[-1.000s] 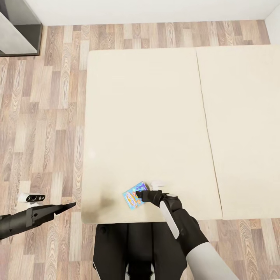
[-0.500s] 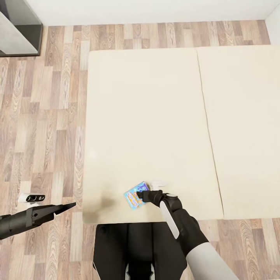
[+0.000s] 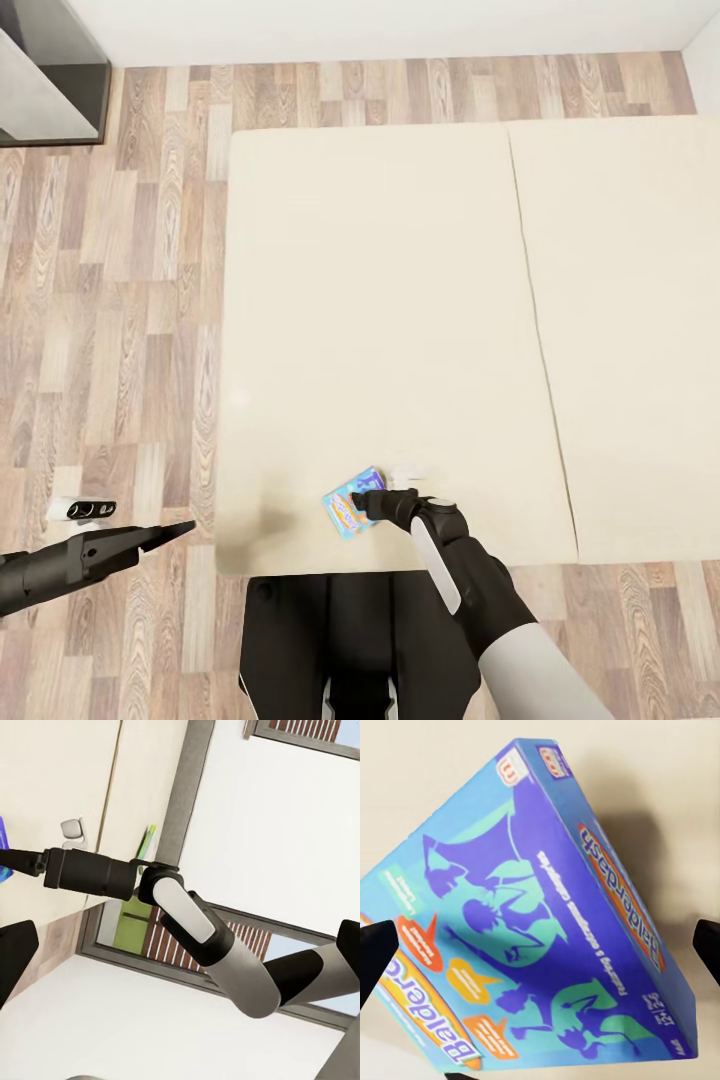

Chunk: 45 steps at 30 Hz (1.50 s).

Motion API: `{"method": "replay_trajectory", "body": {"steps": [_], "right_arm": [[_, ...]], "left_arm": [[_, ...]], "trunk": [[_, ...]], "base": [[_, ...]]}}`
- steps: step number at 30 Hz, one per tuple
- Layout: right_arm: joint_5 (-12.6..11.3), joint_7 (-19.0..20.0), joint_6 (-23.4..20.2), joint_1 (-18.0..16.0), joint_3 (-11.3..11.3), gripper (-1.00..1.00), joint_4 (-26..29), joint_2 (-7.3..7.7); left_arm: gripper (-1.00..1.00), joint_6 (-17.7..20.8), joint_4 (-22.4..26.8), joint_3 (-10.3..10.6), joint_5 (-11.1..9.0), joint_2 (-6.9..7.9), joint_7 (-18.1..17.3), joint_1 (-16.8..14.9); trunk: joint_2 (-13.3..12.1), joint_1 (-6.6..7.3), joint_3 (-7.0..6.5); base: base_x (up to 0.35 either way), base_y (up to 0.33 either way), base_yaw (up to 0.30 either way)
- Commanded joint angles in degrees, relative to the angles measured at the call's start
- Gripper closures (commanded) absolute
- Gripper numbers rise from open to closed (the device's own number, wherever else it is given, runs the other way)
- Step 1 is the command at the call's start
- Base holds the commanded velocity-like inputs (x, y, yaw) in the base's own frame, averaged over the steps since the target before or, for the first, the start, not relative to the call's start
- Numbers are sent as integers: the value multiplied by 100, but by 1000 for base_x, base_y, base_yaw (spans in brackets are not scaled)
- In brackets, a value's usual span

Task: Put all the toys in the child's room - the three board games (two on the bed and one on the table), the two jigsaw puzzles on the table, and the tennis ball on the table - inside the toy box on the table in the child's room.

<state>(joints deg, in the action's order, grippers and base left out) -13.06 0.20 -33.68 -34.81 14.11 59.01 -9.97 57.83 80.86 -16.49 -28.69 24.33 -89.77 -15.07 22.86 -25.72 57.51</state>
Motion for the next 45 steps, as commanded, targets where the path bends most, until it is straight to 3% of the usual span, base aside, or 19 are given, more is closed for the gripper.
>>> {"method": "replay_trajectory", "body": {"steps": [1,45], "right_arm": [[-144,50,5,1,2,-100,-4,-3],[-150,81,-25,1,4,-100,-21,-3]], "left_arm": [[-100,61,-3,5,4,1,-23,-5],[-100,66,-8,5,8,10,-23,-5]], "trunk": [[6,-6,7],[6,-6,7]], "base": [[0,112,0],[0,28,0]]}}
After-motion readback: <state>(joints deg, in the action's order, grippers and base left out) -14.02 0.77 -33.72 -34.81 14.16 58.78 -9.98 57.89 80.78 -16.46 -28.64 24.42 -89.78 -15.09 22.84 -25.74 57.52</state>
